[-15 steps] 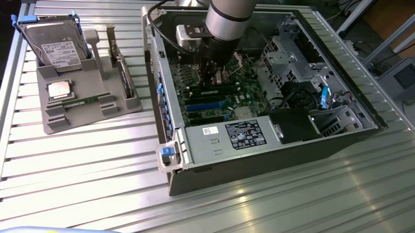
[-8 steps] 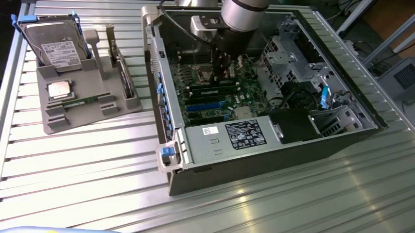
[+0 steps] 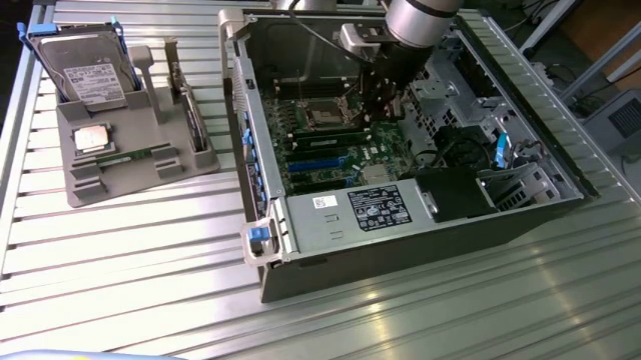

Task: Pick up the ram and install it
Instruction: 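Press down the ram until it locks into place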

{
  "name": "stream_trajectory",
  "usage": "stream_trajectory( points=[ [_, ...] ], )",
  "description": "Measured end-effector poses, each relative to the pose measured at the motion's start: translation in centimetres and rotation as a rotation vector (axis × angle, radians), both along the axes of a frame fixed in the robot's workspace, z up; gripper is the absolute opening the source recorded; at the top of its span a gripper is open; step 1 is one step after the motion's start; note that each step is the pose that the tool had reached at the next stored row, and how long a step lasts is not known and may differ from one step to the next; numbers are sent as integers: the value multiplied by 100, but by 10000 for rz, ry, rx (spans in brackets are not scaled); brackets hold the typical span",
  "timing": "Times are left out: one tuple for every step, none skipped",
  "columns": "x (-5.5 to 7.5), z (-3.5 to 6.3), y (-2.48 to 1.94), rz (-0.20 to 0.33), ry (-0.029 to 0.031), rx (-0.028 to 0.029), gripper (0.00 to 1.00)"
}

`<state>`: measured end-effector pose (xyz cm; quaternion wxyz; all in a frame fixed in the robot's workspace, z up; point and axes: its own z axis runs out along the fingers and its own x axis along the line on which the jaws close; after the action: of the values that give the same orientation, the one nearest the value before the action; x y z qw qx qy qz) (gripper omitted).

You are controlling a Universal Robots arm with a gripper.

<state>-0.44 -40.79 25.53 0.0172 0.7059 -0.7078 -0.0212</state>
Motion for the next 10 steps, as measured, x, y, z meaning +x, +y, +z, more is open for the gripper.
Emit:
stream_trajectory(
  points=[
    [20,32,0,0,0,0,11],
    [46,71,0,-1,1,5,11],
    [72,93,0,-1,1,13,11],
    [143,99,-1,0,3,31,11],
    [226,104,0,-1,9,46,11],
    [270,105,0,0,13,47,11],
    [311,106,0,-1,16,47,11],
    [340,107,0,-1,17,48,11],
    [374,109,0,-1,18,50,11],
    [428,112,0,-1,19,50,11]
  ],
)
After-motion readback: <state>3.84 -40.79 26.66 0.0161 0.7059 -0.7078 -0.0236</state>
